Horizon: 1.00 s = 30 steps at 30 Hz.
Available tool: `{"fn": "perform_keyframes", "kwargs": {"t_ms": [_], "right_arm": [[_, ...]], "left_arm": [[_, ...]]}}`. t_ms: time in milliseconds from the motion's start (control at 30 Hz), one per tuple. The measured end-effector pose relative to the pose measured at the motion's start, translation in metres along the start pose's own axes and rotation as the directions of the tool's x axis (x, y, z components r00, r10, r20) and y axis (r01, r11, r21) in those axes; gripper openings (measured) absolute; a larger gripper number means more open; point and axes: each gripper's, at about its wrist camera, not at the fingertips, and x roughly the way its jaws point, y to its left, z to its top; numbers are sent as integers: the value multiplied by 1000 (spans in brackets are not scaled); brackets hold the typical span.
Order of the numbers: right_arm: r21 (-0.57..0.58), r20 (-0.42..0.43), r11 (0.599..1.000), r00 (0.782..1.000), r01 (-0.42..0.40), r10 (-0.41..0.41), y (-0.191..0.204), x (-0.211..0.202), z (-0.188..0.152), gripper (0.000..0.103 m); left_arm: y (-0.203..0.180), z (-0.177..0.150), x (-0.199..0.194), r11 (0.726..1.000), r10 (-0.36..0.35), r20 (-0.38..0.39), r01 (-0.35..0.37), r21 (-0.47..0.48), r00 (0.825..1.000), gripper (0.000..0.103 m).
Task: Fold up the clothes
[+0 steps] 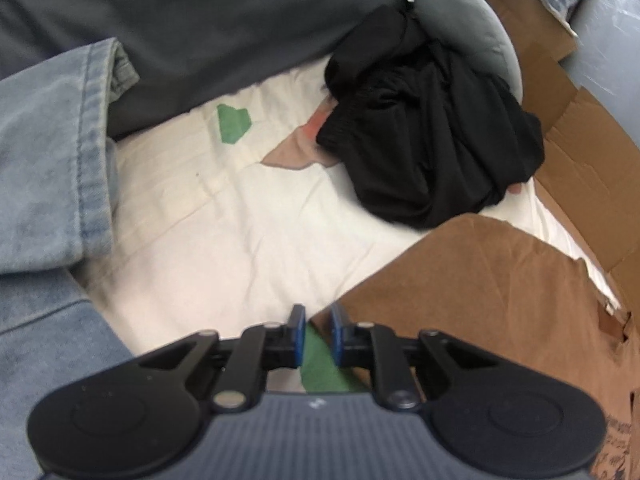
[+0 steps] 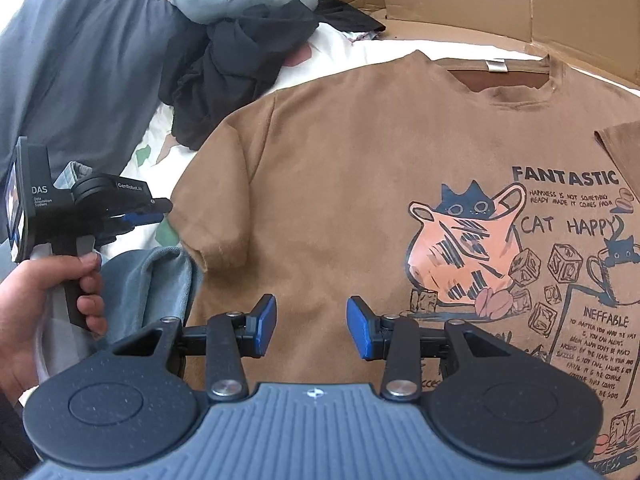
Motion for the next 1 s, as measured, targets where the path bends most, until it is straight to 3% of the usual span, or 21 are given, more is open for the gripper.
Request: {"fn": "perform_keyframes", "kwargs": {"t_ms": [167, 333, 400, 500, 600, 767, 867, 1000], "right_arm": [[1, -10, 1000, 1000, -7, 7, 2, 2, -1, 46], [-3, -13, 1000, 1000, -15, 14, 5, 4, -2, 46], [0, -10, 1000, 1000, -13, 13, 5, 4, -1, 46], [-3, 0, 1000, 1000, -10, 10, 5, 2, 2, 46], [-46, 30, 999, 999, -10, 11, 8, -3, 11, 46], [-114, 73, 993, 996, -37, 45, 15, -3, 37, 46], [-135, 73, 987, 993, -83, 94, 22, 5, 53, 46], [-250, 67, 955, 982, -158, 179, 45, 15, 71, 46]], "left_arm": [[-8, 1, 4, 999, 1, -17, 0, 48, 1000, 23], [-3, -3, 9, 999, -15, -13, 16, 34, 1000, 24], [-1, -3, 8, 1000, -27, -14, 28, 14, 1000, 23], [3, 0, 5, 998, -60, -13, 59, -32, 998, 5], [4, 5, -11, 992, -89, 23, 91, -86, 996, 5], [-9, 13, -40, 972, -203, 43, 206, -108, 978, 5], [-23, 16, -50, 960, -265, 31, 267, -82, 964, 5], [-39, 19, -56, 944, -322, 15, 322, -74, 947, 5]]}}
